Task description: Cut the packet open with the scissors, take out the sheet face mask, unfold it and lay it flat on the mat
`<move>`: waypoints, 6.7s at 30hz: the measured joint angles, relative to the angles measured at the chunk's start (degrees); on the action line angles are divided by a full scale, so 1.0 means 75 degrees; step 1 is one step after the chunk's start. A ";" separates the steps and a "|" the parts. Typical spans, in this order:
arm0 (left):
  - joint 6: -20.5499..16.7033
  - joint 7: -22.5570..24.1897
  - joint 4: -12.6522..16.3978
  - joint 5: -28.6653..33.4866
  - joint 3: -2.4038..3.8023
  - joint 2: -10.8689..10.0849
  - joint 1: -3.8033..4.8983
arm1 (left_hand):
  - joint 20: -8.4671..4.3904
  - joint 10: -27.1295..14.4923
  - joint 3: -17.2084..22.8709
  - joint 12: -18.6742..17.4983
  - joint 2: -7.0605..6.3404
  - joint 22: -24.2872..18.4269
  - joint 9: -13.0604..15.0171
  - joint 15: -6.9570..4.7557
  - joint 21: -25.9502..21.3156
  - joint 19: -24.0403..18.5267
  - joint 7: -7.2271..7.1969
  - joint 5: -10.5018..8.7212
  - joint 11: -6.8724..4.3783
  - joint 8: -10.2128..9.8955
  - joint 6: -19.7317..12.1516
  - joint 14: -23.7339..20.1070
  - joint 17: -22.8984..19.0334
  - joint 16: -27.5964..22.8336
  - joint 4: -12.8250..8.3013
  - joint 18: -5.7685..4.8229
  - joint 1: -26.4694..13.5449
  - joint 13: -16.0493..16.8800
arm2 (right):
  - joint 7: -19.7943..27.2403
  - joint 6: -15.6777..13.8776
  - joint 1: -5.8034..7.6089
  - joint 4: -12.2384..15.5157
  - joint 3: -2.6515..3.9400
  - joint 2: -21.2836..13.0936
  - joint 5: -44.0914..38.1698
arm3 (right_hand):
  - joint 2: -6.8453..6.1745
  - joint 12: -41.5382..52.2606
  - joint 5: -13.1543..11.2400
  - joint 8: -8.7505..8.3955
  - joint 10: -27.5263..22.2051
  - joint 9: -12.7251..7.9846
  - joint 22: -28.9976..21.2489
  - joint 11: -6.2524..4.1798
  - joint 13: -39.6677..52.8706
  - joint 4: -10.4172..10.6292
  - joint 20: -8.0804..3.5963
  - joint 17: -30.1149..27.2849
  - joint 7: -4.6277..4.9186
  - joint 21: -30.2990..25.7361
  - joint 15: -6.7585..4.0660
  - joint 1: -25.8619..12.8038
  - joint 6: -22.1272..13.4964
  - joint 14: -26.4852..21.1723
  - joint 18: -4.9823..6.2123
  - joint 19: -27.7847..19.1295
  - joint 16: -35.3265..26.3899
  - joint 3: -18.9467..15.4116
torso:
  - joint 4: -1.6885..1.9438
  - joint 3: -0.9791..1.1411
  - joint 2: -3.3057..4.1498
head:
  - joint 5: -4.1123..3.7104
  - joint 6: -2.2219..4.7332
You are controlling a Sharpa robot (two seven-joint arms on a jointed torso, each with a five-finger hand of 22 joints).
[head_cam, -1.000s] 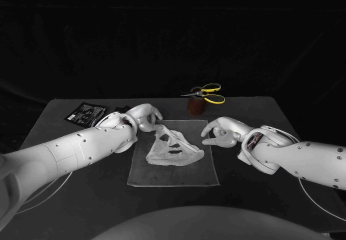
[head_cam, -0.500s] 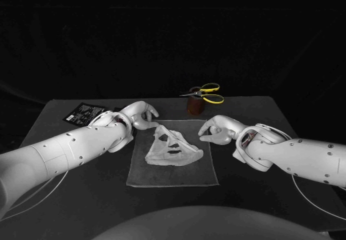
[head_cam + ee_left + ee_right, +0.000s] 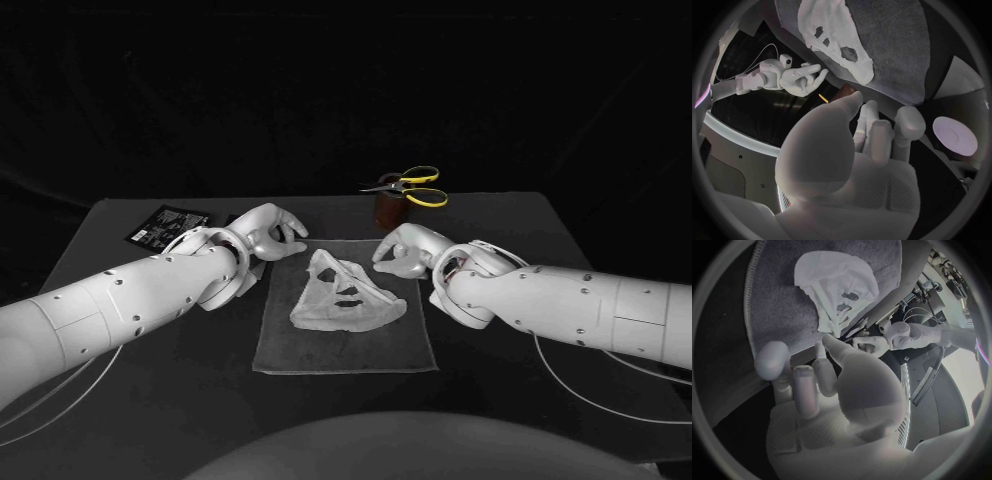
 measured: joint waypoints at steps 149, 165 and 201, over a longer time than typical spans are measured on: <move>0.1543 -0.0994 -0.0066 -0.1186 -0.0032 0.0398 -0.0002 | -0.0220 0.0367 0.0482 0.1215 -0.0306 0.0578 -0.0395 -0.0232 0.0559 0.0524 -0.0219 0.0000 -0.0260 -0.0372 -0.0353 0.0314 0.0570 0.0389 -0.0100 -0.0033 -0.0438 0.0516 | 0.0007 -0.1136 -0.0276 -0.2140 0.0173 0.1450 -0.1125 | 0.0026 -0.0111 -0.0267 0.0791 0.0078 0.0483 -0.0003 -0.0246 0.0005 -0.0235 -0.0231 0.0007 -0.0239 0.0051 -0.0284 0.0132 0.0399 0.0011 -0.0126 0.0062 0.0028 0.0714 | 0.0048 -0.0048 0.0122 | -0.0034 0.0000; 0.1521 -0.1009 -0.0063 -0.1196 -0.0034 0.0392 -0.0003 | -0.0220 0.0368 0.0482 0.1246 -0.0306 0.0578 -0.0403 -0.0232 0.0556 0.0523 -0.0206 0.0000 -0.0259 -0.0372 -0.0313 0.0313 0.0570 0.0384 -0.0100 -0.0034 -0.0438 0.0534 | -0.0014 -0.1173 -0.0261 -0.2334 0.0178 0.1409 -0.1124 | 0.0026 -0.0201 -0.0266 0.0732 0.0021 0.0469 0.0002 -0.0189 0.0005 -0.0276 -0.0204 0.0000 -0.0182 -0.0061 -0.0283 0.0131 0.0279 0.0010 -0.0127 0.0035 -0.0001 0.0756 | 0.0052 -0.0053 0.0119 | -0.0070 0.0000; 0.1465 -0.1000 -0.0019 -0.1178 -0.0039 0.0359 -0.0008 | -0.0220 0.0340 0.0461 0.1283 -0.0306 0.0577 -0.0418 -0.0232 0.0555 0.0522 -0.0149 0.0000 -0.0230 -0.0402 -0.0314 0.0313 0.0570 0.0375 -0.0122 -0.0034 -0.0437 0.0562 | -0.0021 -0.0503 -0.0513 0.0932 0.0159 -0.0960 -0.0691 | -0.0613 -0.0057 -0.0231 0.0263 0.0120 0.0194 0.0002 -0.0067 -0.0009 0.0359 -0.0120 -0.0001 0.0024 0.0165 -0.0134 -0.0754 -0.0030 0.0025 -0.0130 0.0065 0.0034 0.0248 | 0.0045 -0.0053 0.0117 | -0.0089 0.0000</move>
